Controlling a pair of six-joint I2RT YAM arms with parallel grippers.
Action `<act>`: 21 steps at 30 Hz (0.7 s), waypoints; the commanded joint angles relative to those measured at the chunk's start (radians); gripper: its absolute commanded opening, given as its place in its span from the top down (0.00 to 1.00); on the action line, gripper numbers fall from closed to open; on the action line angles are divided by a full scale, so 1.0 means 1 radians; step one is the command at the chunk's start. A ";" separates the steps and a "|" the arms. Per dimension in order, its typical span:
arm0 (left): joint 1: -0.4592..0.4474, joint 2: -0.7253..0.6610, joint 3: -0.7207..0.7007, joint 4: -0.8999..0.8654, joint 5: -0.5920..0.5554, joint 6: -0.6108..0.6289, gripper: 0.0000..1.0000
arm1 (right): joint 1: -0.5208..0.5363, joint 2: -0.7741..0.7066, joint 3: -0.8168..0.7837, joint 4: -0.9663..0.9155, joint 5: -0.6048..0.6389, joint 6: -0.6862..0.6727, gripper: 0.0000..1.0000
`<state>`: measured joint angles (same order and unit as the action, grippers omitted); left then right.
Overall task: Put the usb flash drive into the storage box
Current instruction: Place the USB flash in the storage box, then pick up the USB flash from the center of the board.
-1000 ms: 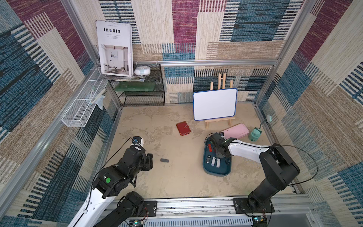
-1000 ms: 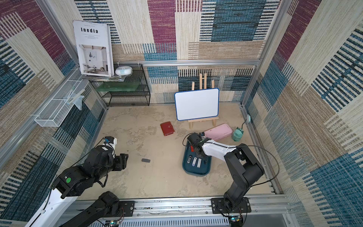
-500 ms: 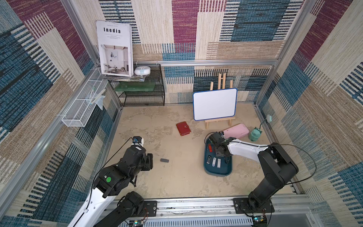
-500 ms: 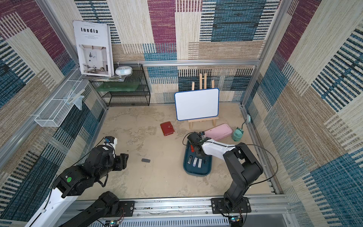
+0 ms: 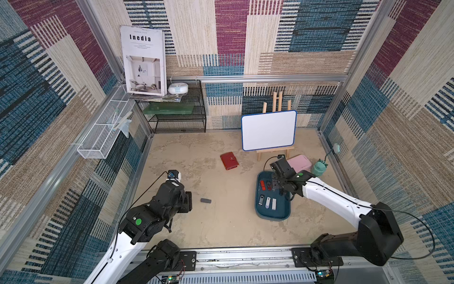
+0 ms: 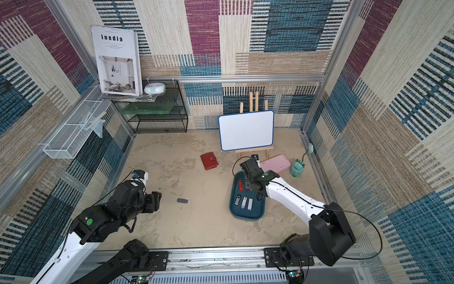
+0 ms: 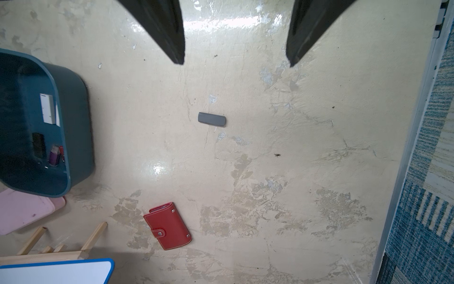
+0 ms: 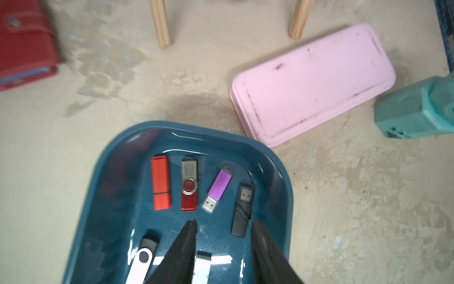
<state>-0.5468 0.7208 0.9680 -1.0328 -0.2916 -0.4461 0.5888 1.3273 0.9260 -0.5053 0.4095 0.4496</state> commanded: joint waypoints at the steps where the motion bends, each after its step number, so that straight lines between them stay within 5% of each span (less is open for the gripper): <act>1: -0.001 0.041 0.014 0.003 0.020 -0.011 0.31 | 0.000 -0.099 -0.043 0.128 -0.049 -0.123 0.54; 6: -0.003 0.121 0.020 -0.025 0.132 -0.152 0.33 | -0.010 -0.255 -0.157 0.311 -0.012 -0.136 0.43; 12: -0.006 0.194 -0.188 0.137 0.214 -0.351 0.36 | -0.014 -0.343 -0.313 0.536 -0.048 -0.181 0.38; 21: -0.016 0.340 -0.349 0.484 0.337 -0.394 0.36 | -0.014 -0.419 -0.376 0.612 -0.106 -0.184 0.37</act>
<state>-0.5629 1.0351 0.6376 -0.7052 -0.0143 -0.8093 0.5747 0.9398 0.5713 0.0372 0.3275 0.2707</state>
